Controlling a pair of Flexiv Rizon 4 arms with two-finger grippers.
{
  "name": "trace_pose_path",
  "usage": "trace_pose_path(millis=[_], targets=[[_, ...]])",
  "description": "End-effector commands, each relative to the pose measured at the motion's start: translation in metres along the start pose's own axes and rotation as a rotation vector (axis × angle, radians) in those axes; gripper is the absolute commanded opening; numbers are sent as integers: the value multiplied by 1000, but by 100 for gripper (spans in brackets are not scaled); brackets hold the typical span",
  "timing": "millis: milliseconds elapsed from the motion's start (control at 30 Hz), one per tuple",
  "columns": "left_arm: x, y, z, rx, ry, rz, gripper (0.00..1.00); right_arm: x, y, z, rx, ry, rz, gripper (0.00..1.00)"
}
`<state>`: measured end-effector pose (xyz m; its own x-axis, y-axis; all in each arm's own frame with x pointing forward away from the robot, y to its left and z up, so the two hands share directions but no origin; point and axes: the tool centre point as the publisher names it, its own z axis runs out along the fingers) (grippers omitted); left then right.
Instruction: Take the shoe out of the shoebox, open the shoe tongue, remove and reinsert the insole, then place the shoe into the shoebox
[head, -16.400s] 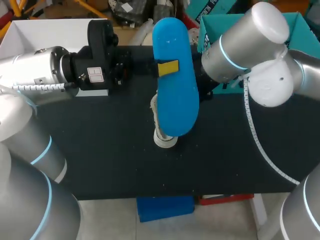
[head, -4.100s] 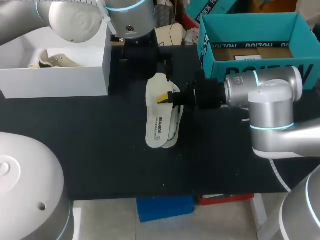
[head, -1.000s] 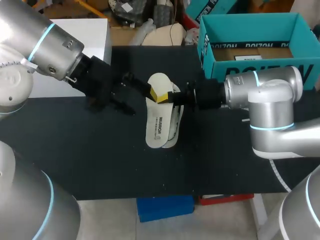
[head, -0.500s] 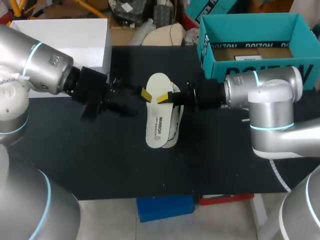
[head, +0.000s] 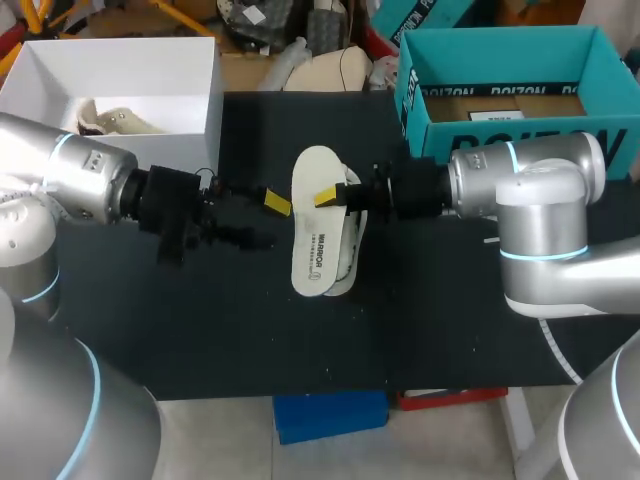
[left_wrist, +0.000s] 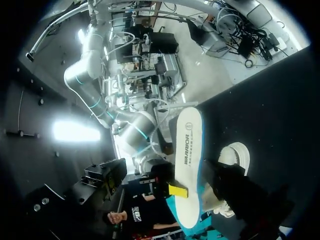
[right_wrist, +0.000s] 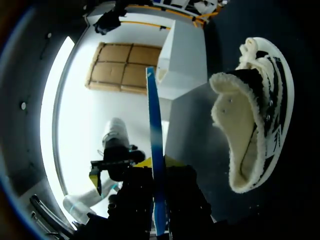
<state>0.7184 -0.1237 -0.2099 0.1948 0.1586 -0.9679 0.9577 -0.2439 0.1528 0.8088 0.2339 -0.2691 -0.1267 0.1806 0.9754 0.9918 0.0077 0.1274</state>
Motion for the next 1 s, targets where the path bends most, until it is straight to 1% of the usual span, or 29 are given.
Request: trace_pose_path(millis=[33, 100, 133, 167, 233, 267, 300, 367, 400, 467, 500, 567, 600, 667, 700, 733, 767, 833, 1000], targets=[[-1, 0, 1, -2, 4, 2, 100, 0, 0, 1, 0, -3, 1, 0], [-1, 0, 1, -2, 4, 2, 100, 0, 0, 1, 0, -3, 1, 0], [2, 0, 1, -15, -25, 7, 100, 0, 0, 1, 0, -3, 1, 0], [4, -1, 1, -7, -57, -15, 100, 0, 0, 1, 0, -3, 1, 0], [9, -2, 2, -14, -54, 3, 100, 0, 0, 1, 0, -3, 1, 0], [10, -2, 2, -15, -98, -14, 100, 0, 0, 1, 0, -3, 1, 0], [11, -1, 1, -17, -119, -25, 100, 0, 0, 1, 0, -3, 1, 0], [14, 0, 1, -30, -86, 13, 100, 0, 0, 1, 0, -3, 1, 0], [15, 0, 1, -25, -114, 2, 100, 0, 0, 1, 0, -3, 1, 0], [17, 1, 0, -29, -130, 41, 100, 0, 0, 1, 0, -3, 1, 0], [18, 1, -1, -26, -161, 31, 100, 0, 0, 1, 0, -3, 1, 0], [21, 5, -2, -45, -152, 50, 100, 0, 0, 1, 0, -3, 1, 0], [23, 7, -3, -38, -174, 37, 100, 0, 0, 1, 0, -3, 1, 0], [27, 11, -3, -60, -166, 38, 100, 0, 0, 1, 0, -3, 1, 0], [30, 12, -3, -56, -197, 24, 100, 0, 0, 1, 0, -3, 1, 0], [31, 14, -3, -63, -196, 37, 99, 0, 0, 1, 0, -3, 1, 0], [33, 16, -2, -79, -186, 41, 96, 0, 0, 1, 0, -3, 1, 0], [36, 18, -1, -83, -202, 45, 100, 0, 0, 1, 0, -3, 1, 0], [43, 23, 6, -102, -196, 52, 100, 0, 0, 1, 0, -3, 1, 0]])
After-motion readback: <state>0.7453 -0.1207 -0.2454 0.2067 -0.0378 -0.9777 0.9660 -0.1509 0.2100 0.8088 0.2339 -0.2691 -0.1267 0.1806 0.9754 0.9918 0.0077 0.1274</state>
